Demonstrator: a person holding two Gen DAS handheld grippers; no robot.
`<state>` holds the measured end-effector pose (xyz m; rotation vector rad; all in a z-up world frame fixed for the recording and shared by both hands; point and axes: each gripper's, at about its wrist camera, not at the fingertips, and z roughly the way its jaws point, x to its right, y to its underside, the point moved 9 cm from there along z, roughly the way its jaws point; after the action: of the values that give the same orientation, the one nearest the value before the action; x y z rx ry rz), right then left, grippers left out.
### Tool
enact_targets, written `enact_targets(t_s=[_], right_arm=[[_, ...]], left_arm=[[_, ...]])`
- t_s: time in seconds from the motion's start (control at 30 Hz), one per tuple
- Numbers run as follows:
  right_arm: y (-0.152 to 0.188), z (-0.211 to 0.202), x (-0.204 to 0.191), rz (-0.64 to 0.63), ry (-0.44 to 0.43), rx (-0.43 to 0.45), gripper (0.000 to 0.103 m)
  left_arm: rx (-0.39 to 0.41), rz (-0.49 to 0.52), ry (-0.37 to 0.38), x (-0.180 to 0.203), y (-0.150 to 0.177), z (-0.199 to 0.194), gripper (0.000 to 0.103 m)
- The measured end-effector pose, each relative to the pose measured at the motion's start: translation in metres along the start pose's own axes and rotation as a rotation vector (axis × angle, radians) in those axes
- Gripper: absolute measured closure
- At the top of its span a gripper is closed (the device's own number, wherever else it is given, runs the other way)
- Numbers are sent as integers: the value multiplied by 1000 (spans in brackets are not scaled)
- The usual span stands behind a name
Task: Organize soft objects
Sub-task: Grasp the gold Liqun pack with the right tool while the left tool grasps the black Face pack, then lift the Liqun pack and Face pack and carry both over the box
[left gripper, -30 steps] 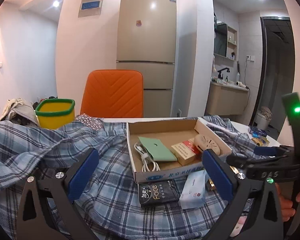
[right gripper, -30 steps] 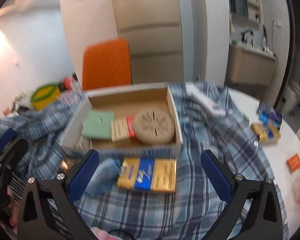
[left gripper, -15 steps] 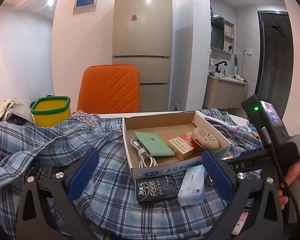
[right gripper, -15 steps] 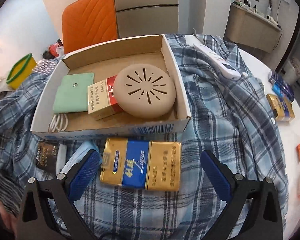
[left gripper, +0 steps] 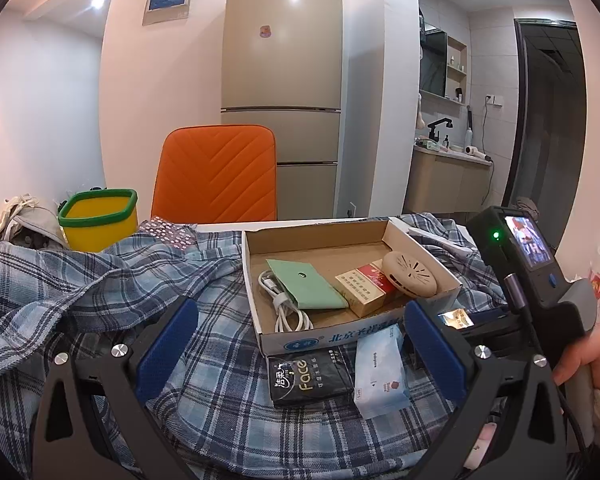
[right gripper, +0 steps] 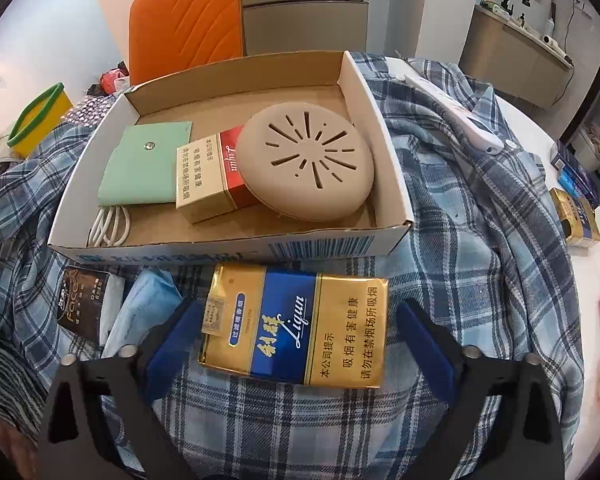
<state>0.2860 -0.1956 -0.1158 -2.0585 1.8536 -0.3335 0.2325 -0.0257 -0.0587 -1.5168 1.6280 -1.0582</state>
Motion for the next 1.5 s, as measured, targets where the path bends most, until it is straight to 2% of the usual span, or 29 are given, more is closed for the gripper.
enact_targets(t_s=[0.17,0.3,0.4,0.57,0.7,0.83,0.93,1.17,1.27,1.3,1.5], right_arm=[[0,3,1,17,-28,-6,13],[-3,-15,8,25,-36,40,13],[-4,-32,14,27,-42,90,13],[-3,-50,17,5,-54,203,13],[1,-48,15,6,-89,202,13],[3,-49,15,10,-93,220,13],[6,-47,14,12,-99,209,13],[8,-47,12,-2,-95,207,13],[9,-47,11,-8,-92,208,13],[9,-47,11,-9,-90,209,13],[9,-45,12,-9,-89,202,13]], left_arm=[[-12,-4,-2,-2,2,2,0],[-28,-3,-6,-4,3,4,0],[-74,-5,-23,-7,6,12,0],[-215,-12,-40,-8,18,36,0],[-365,-14,-36,-7,36,56,1],[-503,-80,9,-8,53,74,10],[-556,-110,47,-5,61,81,14],[-594,-88,52,0,74,84,21],[-596,-94,62,0,75,83,31],[-597,-95,66,-1,75,84,38],[-555,-72,78,4,71,80,41]])
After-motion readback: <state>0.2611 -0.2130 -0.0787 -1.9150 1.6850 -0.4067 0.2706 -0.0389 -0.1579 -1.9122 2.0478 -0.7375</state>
